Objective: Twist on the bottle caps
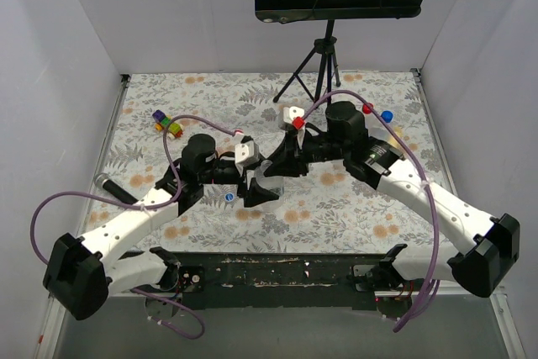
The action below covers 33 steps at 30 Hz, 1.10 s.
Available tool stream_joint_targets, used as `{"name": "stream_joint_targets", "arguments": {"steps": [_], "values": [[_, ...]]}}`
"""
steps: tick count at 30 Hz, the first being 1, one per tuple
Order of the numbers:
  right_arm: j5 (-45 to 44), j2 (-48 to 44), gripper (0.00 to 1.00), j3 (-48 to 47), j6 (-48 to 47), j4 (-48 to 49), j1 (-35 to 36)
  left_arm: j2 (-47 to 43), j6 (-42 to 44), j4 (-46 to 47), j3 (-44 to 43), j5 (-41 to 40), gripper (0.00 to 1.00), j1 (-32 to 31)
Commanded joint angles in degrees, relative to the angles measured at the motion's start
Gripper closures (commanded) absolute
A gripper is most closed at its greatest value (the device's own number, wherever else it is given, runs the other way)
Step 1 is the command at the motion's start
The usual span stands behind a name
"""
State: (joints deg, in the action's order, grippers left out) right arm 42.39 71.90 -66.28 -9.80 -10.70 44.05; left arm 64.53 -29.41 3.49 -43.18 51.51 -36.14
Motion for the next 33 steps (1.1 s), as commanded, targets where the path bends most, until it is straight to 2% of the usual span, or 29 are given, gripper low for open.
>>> {"name": "stream_joint_targets", "arguments": {"steps": [1,3,4,12,16,33], "values": [[-2.9,-5.9,0.99,1.6,5.1,10.1,-0.2,-6.6,-3.9,14.2,5.7,-5.9,0.14,-0.2],[-4.3,-8.2,0.99,2.8,6.8,14.0,-0.2,-8.7,-6.2,20.0,8.9,-7.4,0.03,-0.2],[-5.0,-9.0,0.99,3.4,7.7,15.3,-0.2,-9.4,-7.8,23.4,10.4,-7.8,0.02,-0.2],[-8.3,-14.3,0.99,9.9,15.9,27.1,-0.2,-9.7,-17.1,41.8,16.5,-11.1,0.02,-0.2],[-8.6,-13.8,0.99,10.6,17.4,27.8,-0.2,-9.4,-18.1,43.7,17.2,-11.6,0.02,-0.2],[-7.2,-13.3,0.99,12.1,21.8,32.8,-0.3,-7.4,-13.9,37.0,14.4,-10.0,0.21,-0.2]]}}
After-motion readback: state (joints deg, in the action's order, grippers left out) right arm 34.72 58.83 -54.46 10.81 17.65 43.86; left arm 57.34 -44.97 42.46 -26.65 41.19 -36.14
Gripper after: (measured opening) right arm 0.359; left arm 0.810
